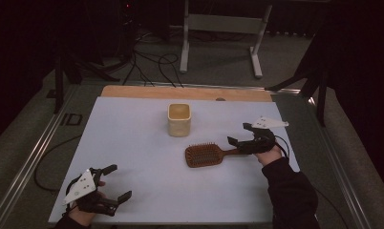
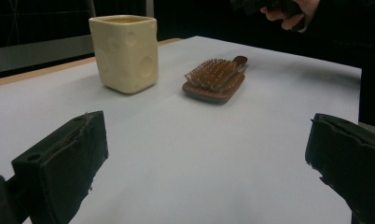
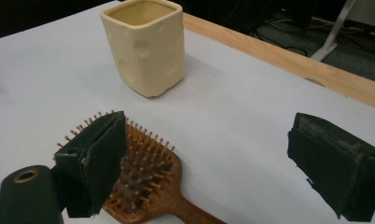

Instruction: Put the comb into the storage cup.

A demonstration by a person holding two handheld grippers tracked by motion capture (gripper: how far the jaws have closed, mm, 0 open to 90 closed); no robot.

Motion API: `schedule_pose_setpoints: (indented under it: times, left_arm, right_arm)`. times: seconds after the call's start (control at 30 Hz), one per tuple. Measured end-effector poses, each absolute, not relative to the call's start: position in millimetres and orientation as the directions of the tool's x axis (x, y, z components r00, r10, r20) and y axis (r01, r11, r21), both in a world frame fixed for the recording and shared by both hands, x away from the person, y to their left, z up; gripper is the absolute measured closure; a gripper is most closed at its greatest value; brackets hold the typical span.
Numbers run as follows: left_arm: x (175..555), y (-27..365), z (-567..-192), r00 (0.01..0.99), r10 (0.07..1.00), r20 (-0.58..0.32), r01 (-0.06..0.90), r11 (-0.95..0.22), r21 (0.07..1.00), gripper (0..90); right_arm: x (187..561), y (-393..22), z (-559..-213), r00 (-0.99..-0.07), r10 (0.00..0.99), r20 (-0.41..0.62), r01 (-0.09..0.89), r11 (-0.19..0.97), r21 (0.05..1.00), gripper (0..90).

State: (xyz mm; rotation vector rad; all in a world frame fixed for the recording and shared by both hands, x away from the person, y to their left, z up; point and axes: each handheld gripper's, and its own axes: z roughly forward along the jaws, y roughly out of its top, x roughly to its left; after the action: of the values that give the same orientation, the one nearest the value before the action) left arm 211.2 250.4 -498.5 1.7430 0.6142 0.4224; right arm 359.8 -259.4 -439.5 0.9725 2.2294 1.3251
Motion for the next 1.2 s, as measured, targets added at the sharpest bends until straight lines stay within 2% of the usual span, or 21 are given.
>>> schedule_pose_setpoints:
  times: [0.13,0.3,0.67,0.7,0.87,0.9,1.2]
  left_arm:
    - [211,250,-499,0.797,0.603,-0.037,0.182,-0.18,0.967,0.0]
    - [211,251,-499,0.796,0.603,-0.039,0.183,-0.179,0.967,0.0]
    - [211,250,-499,0.796,0.604,-0.04,0.186,-0.181,0.966,0.0]
    - [211,250,-499,0.797,0.603,-0.043,0.187,-0.178,0.966,0.0]
    - [211,251,-499,0.796,0.604,-0.046,0.188,-0.174,0.967,0.0]
    - [212,251,-498,0.796,0.604,-0.046,0.188,-0.174,0.967,0.0]
    - [212,250,-499,0.796,0.603,-0.046,0.189,-0.176,0.966,0.0]
  right_arm:
    - [363,-260,-446,-0.691,0.721,0.045,0.393,0.322,0.861,14.9]
    - [367,-262,-454,-0.68,0.732,0.055,0.417,0.324,0.849,24.0]
    - [371,-261,-465,-0.657,0.753,0.037,0.454,0.357,0.817,34.4]
    - [371,-261,-467,-0.646,0.762,0.036,0.463,0.354,0.813,39.0]
    - [373,-261,-469,-0.635,0.772,0.022,0.476,0.369,0.798,47.6]
    - [373,-262,-471,-0.628,0.778,0.02,0.483,0.369,0.794,51.9]
    - [376,-262,-475,-0.607,0.795,-0.022,0.499,0.402,0.767,68.0]
